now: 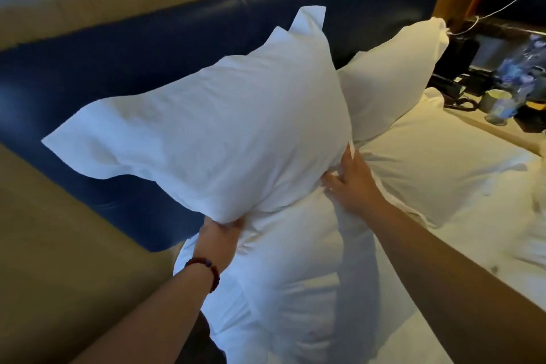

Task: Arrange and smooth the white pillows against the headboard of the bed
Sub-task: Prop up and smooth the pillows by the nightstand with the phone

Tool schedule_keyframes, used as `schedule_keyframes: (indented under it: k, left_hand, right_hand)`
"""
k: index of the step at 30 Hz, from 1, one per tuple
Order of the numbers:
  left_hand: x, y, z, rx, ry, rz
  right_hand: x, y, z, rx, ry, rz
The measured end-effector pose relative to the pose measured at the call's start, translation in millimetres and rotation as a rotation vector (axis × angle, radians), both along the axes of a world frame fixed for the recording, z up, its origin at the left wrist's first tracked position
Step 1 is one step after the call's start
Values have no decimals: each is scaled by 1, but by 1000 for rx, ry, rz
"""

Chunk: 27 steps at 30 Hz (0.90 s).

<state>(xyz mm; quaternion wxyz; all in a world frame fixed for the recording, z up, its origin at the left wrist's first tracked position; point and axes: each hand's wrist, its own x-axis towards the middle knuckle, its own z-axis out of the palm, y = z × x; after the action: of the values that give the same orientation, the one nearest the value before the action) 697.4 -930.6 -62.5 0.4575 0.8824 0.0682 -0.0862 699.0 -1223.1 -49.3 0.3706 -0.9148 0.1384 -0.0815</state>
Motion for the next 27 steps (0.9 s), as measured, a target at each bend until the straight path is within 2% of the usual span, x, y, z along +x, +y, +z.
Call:
schedule_keyframes:
  k: [3, 5, 8, 12, 14, 15, 17, 20, 23, 27]
  left_hand:
    - [-12, 8, 12, 394, -3, -134]
    - [-24, 13, 26, 594, -119, -227]
    - [-36, 7, 47, 541, -419, -329]
    - [-14, -13, 87, 453, -1110, -477]
    - [10, -19, 121, 559, -1222, -423]
    - [22, -21, 138, 642, -1177, -375]
    - [48, -25, 163, 811, -968, -340]
    - [75, -36, 166, 951, -792, -396]
    - [87, -45, 143, 977, -712, -508]
    - [107, -47, 110, 894, -572, -590]
  right_hand:
    - [-28, 13, 7, -190, -33, 103]
    - [-51, 25, 9, -369, -7, 265]
    - [-72, 34, 4, -558, 66, 447]
    - [-71, 32, 18, -671, 32, 481]
    - [-64, 33, 19, -688, 14, 515]
    - [-59, 36, 18, -688, 9, 543]
    - [-48, 43, 8, -683, 32, 582]
    - [-26, 50, -9, -682, 69, 592]
    - [-4, 50, -26, -640, 105, 581]
    - [22, 54, -56, -633, 173, 594]
